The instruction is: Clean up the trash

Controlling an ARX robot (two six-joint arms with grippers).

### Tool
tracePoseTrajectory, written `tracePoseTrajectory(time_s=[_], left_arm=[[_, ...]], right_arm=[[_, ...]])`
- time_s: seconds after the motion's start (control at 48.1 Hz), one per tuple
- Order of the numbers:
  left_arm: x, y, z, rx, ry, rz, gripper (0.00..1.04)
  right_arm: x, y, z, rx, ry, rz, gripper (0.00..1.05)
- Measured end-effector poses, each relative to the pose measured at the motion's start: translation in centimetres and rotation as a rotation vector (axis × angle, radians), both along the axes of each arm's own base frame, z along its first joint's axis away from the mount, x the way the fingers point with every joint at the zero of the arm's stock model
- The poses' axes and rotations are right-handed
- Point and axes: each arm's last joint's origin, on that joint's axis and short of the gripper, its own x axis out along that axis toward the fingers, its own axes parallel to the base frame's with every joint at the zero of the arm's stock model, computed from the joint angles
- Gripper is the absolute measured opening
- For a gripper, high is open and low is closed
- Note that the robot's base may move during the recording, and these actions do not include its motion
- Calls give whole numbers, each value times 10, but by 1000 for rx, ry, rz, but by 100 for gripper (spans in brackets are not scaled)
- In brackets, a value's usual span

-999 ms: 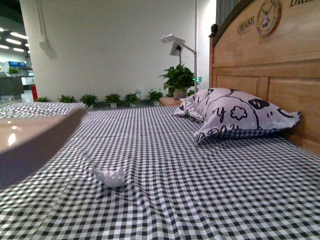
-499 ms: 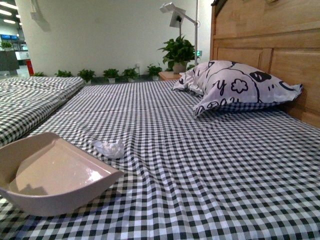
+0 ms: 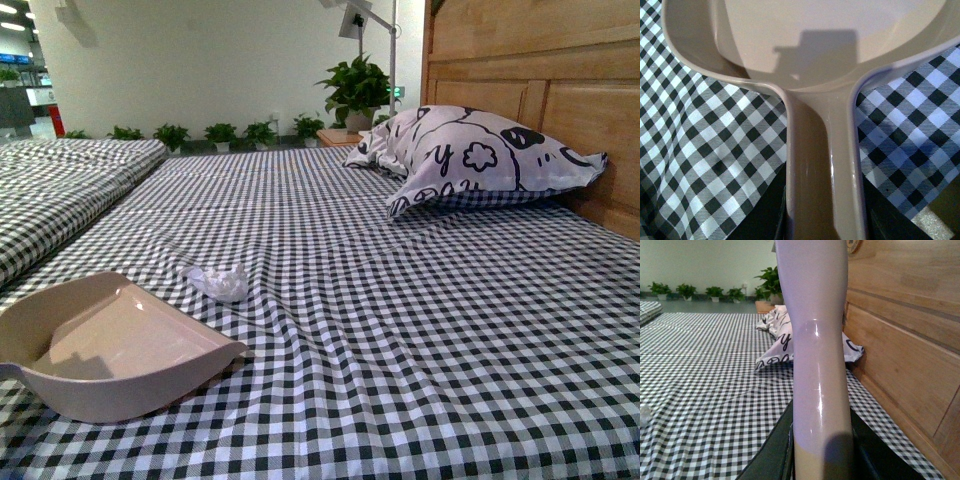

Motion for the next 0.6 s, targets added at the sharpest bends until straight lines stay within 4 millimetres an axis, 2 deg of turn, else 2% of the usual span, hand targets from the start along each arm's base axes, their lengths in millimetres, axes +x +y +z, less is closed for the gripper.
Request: tracePoseTrajectory(time_s=[0.312, 0.603], left_arm=[[7, 0, -7, -7, 44, -16, 26], [7, -2, -4, -14, 87, -32, 26]], right_arm=[[0, 0, 0, 0, 0, 0, 20], [0, 0, 0, 0, 0, 0, 20]])
